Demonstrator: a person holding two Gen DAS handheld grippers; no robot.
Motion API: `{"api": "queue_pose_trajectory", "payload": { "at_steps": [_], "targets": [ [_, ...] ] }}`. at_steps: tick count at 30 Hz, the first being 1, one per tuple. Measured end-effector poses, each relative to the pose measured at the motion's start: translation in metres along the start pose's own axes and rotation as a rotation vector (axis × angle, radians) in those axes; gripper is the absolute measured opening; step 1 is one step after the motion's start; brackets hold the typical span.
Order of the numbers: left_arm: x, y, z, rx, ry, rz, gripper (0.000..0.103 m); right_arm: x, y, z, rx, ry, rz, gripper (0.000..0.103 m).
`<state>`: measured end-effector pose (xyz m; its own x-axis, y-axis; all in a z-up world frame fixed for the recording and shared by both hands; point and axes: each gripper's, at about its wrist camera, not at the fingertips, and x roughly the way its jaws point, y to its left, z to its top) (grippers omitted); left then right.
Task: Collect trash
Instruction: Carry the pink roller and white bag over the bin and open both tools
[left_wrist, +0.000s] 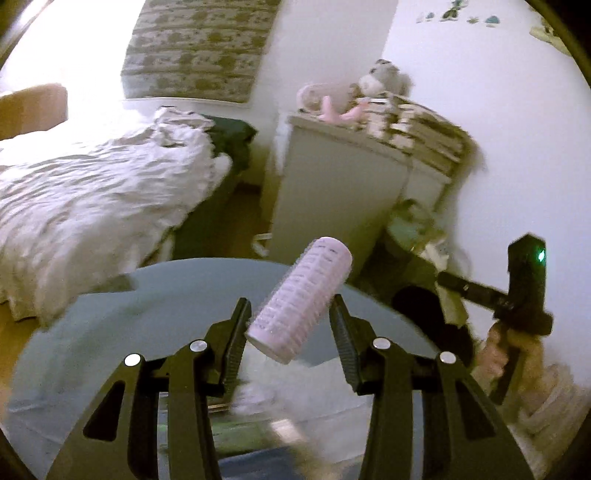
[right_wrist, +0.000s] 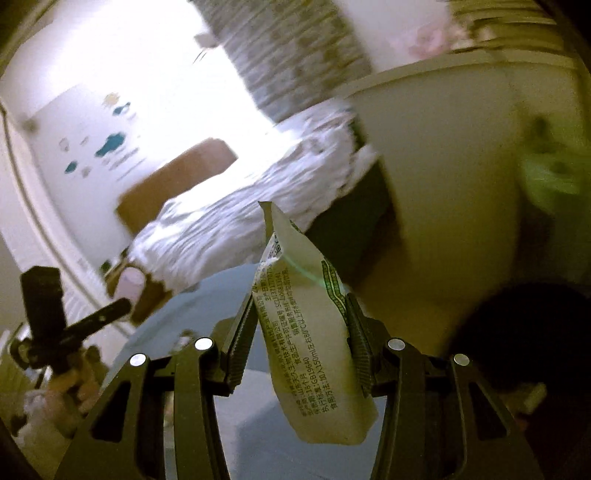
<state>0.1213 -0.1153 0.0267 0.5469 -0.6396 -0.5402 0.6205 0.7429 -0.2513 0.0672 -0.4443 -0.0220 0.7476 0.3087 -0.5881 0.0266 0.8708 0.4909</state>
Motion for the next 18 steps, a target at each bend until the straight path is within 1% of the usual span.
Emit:
{"api": "queue_pose_trajectory", "payload": {
  "at_steps": [2,5,9,11,13,15,18],
  "targets": [
    [0.015,-0.025,0.004,-0.003,0.006,-0.041,0.043,-0.018,-0.025,-0.001,0.023,-0.035,-0.050,0.047],
    [0.048,-0.075,0.009,0.009,0.024,-0.109,0.043,-0.043,-0.060,-0.006,0.083,-0.091,-0.111,0.047],
    [0.089,-0.130,0.010,0.026,0.055,-0.180,0.043,-0.059,-0.100,-0.015,0.177,-0.160,-0.167,0.047],
    [0.103,-0.148,0.007,0.029,0.072,-0.202,0.043,-0.065,-0.118,-0.017,0.224,-0.191,-0.184,0.047],
    [0.121,-0.167,0.005,0.034,0.091,-0.221,0.043,-0.071,-0.132,-0.018,0.235,-0.210,-0.203,0.047],
    [0.140,-0.182,0.003,0.036,0.115,-0.230,0.043,-0.078,-0.143,-0.018,0.238,-0.232,-0.223,0.047],
    [0.162,-0.198,0.001,0.040,0.144,-0.234,0.043,-0.086,-0.166,-0.023,0.277,-0.244,-0.233,0.047]
  ]
}}
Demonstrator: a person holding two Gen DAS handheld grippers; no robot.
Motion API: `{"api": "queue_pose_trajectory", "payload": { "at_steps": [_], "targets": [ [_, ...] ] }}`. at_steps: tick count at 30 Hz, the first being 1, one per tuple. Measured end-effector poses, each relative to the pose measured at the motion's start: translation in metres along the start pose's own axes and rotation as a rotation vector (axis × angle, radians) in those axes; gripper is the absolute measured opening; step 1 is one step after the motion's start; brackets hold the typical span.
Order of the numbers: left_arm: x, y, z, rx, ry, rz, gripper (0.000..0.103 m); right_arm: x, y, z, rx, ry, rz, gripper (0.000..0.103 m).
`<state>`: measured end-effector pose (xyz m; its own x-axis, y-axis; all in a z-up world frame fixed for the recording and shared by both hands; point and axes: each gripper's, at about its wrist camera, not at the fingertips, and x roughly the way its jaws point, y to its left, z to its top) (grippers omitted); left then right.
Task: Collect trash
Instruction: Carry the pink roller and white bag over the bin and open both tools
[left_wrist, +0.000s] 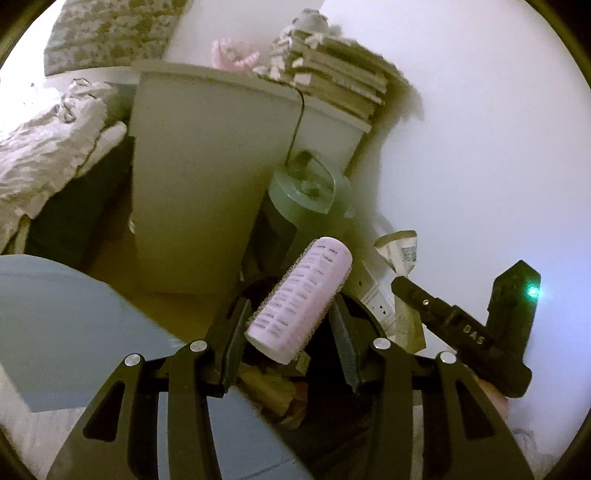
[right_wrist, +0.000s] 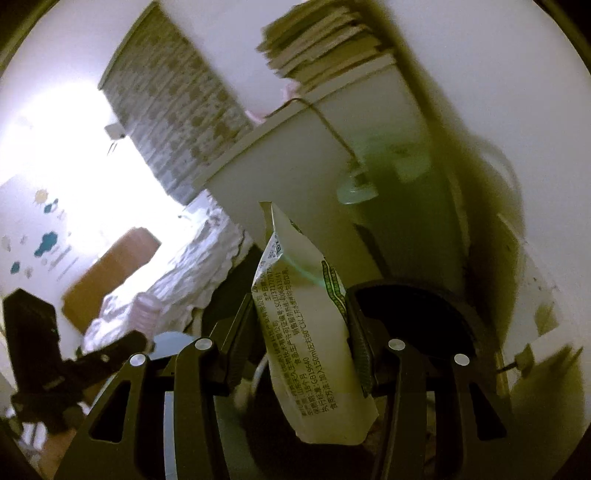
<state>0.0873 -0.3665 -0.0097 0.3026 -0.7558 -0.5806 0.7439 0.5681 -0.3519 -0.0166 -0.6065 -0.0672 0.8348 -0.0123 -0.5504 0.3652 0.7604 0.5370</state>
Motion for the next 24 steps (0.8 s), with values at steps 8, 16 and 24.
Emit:
{"api": "queue_pose_trajectory", "payload": {
  "at_steps": [8,16,24],
  "targets": [
    [0.040,-0.022,-0.005,0.035,0.059,0.004,0.044,-0.006,-0.028,0.002,0.023,0.013,-0.030,0.047],
    [0.058,-0.024,-0.014,0.028,0.096,0.013,0.044,-0.008,-0.036,-0.005,0.039,0.040,-0.050,0.047],
    [0.084,-0.022,-0.017,0.000,0.155,0.033,0.044,0.009,-0.035,-0.008,0.041,0.100,-0.072,0.047]
  ]
}}
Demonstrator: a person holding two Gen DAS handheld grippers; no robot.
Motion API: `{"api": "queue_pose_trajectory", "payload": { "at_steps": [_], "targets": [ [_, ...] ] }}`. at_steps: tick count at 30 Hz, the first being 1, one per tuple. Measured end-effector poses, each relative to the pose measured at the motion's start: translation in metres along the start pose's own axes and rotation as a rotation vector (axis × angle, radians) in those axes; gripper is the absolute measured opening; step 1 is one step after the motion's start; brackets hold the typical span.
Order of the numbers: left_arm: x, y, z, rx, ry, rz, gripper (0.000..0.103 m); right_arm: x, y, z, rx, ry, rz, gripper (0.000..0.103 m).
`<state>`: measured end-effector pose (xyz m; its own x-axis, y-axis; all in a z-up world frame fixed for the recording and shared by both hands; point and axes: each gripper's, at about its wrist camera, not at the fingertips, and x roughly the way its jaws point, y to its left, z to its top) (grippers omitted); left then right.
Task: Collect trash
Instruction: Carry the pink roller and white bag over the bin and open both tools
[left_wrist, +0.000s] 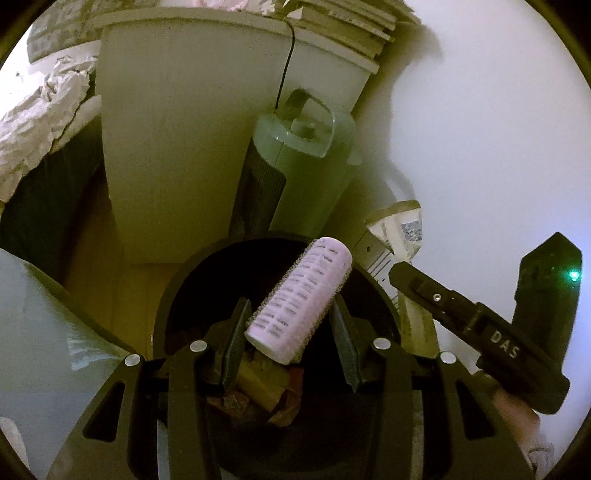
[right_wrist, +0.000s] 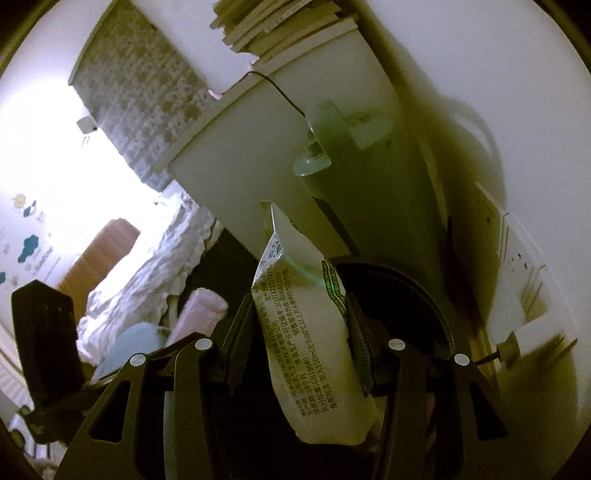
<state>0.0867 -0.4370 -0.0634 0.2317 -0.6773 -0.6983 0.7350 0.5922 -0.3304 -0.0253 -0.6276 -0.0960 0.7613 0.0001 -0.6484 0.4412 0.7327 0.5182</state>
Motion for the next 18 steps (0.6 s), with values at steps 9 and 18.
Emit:
{"api": "queue_pose_trajectory", "payload": {
  "at_steps": [9,18],
  "targets": [
    [0.009,0.001,0.005,-0.028,0.024,0.000,0.044,0.008,-0.003,0.001,0.024,0.026,0.000,0.048],
    [0.013,0.000,0.007,-0.024,0.046,0.002,0.044,0.011,-0.002,0.001,0.036,0.037,0.005,0.048]
  ]
}}
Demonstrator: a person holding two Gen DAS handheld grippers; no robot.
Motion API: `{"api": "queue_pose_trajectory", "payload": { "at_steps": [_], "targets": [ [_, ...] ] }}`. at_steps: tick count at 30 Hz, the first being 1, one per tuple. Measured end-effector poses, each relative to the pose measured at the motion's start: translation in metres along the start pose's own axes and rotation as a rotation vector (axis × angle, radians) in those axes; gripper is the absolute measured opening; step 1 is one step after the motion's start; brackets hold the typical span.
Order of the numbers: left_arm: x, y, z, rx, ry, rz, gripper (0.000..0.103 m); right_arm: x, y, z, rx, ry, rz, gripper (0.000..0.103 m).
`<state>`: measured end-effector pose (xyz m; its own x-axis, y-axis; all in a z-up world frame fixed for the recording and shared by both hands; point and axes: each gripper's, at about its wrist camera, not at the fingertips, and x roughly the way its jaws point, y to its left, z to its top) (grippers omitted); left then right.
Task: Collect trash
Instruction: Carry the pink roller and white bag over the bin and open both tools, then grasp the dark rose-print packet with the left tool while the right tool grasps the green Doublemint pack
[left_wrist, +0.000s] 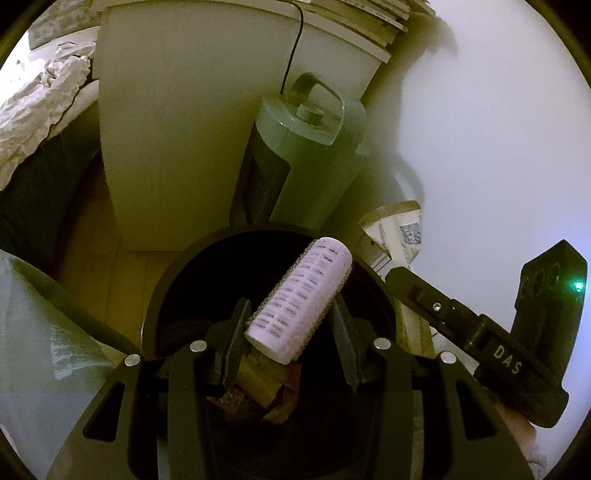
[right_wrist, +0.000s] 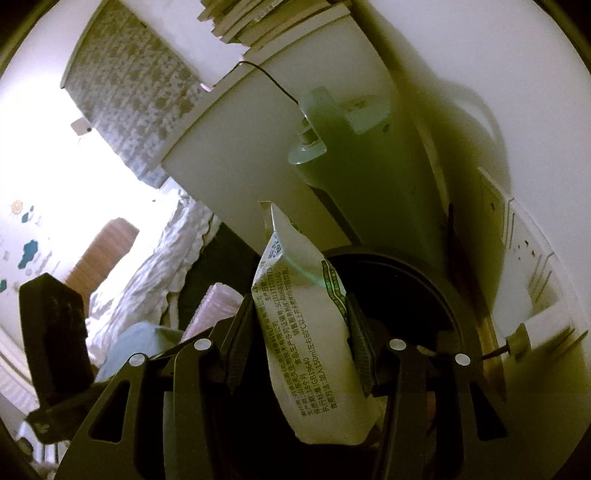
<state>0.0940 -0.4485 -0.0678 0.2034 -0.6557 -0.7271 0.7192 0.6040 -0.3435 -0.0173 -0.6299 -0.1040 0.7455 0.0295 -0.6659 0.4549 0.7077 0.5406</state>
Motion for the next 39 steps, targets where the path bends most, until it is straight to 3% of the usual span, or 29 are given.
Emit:
{"api": "queue_pose_trajectory", "payload": {
  "at_steps": [14,15,16,18,19,27,32,35,39],
  "targets": [
    [0.003,-0.003,0.001,0.013,0.007,0.004,0.046,0.000,-0.001,0.000,0.009,-0.004,0.000,0.050],
    [0.003,-0.004,0.001,0.017,0.010,0.004,0.048,0.000,-0.001,0.000,0.013,-0.004,0.000,0.053],
    [0.003,-0.004,0.001,0.021,0.011,0.008,0.055,-0.001,-0.002,0.000,0.021,-0.008,0.000,0.064],
    [0.000,-0.006,0.001,0.026,-0.005,0.029,0.076,-0.004,-0.003,-0.001,0.037,-0.030,0.000,0.071],
    [-0.002,-0.006,0.000,0.028,-0.017,0.036,0.079,-0.006,-0.004,0.000,0.041,-0.039,0.001,0.072],
    [-0.017,-0.003,-0.003,0.017,-0.043,0.062,0.080,-0.009,-0.008,-0.001,0.070,-0.054,-0.003,0.074],
    [-0.054,0.006,-0.011,-0.015,-0.091,0.077,0.080,-0.008,-0.005,-0.002,0.067,-0.050,-0.001,0.075],
    [-0.090,0.016,-0.022,-0.032,-0.149,0.115,0.097,-0.004,0.003,-0.005,0.048,-0.039,0.003,0.076],
    [-0.142,0.041,-0.044,-0.079,-0.207,0.159,0.097,0.001,0.020,-0.012,-0.004,-0.022,0.014,0.076]
  ]
}}
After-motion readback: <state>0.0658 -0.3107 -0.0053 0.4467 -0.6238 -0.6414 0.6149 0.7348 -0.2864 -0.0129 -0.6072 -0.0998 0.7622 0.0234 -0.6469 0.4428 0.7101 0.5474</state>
